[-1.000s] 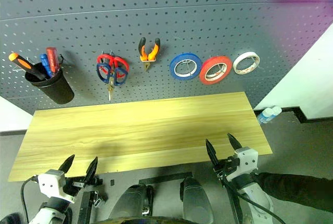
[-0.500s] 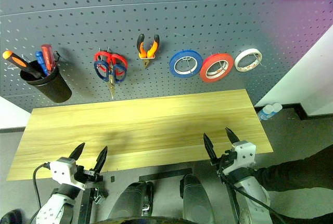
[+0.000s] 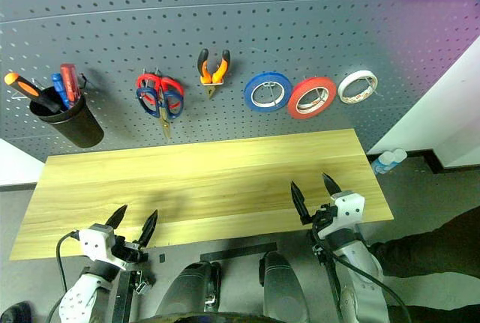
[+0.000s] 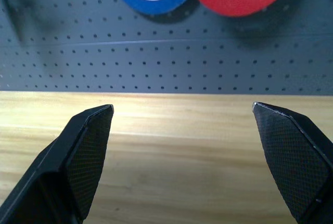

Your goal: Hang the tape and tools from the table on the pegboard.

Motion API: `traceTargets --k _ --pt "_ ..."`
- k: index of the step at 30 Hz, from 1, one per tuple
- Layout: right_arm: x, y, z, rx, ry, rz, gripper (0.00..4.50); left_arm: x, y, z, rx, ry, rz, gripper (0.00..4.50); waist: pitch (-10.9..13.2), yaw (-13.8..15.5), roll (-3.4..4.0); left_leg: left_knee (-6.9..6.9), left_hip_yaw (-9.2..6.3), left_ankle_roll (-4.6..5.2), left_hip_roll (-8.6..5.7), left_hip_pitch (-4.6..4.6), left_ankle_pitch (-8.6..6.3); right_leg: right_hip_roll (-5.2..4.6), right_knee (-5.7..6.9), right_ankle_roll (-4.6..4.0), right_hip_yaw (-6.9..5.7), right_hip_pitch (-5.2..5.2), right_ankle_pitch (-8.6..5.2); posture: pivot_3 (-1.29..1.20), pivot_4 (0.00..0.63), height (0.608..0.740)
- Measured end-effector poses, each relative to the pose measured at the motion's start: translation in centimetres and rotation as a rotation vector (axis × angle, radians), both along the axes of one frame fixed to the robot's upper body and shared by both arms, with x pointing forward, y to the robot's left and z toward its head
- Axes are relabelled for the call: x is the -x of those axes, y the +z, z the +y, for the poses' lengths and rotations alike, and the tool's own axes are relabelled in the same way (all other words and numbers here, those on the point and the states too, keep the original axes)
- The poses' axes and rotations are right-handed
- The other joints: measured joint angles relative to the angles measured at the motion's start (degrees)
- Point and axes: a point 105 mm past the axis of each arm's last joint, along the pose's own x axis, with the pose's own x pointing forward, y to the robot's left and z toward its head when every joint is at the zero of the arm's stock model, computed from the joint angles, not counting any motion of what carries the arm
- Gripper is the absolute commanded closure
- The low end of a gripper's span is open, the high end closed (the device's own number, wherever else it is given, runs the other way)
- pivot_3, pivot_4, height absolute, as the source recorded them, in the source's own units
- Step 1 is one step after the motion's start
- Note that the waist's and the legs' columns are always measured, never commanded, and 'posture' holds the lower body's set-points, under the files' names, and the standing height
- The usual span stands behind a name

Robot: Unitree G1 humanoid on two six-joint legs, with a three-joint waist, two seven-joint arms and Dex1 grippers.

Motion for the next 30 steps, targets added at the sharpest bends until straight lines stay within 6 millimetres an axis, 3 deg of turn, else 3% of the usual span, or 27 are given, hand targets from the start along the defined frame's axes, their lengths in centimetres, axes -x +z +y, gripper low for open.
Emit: traceTargets --k 12,19,30 --pt "2.0 -1.3 -0.9 0.008 -0.013 0.033 0.0 1.3 -1.8 2.6 -0.012 0.013 0.018 0.02 -0.06 -0.06 -0.03 0.06 0.01 0.0 0.01 0.03 0.0 0.01 0.03 -0.06 0.0 0.02 0.03 -0.07 0.189 0.738" --pt "1.5 -0.5 -0.4 0.001 -0.006 0.004 0.0 0.9 -1.4 2.7 -0.008 -0.01 -0.01 0.02 -0.1 -0.07 -0.03 0.11 0.01 -0.01 0.02 0.06 0.01 0.03 0.05 -0.07 0.01 0.06 0.08 -0.07 0.185 0.738" --pt "1.1 -0.3 -0.2 -0.005 -0.008 0.002 0.0 0.8 -2.9 3.0 0.003 0.002 0.021 0.02 -0.46 -0.06 -0.11 0.15 0.02 -0.01 0.02 0.09 0.02 0.06 0.1 -0.03 -0.01 0.08 0.15 -0.08 0.173 0.738"
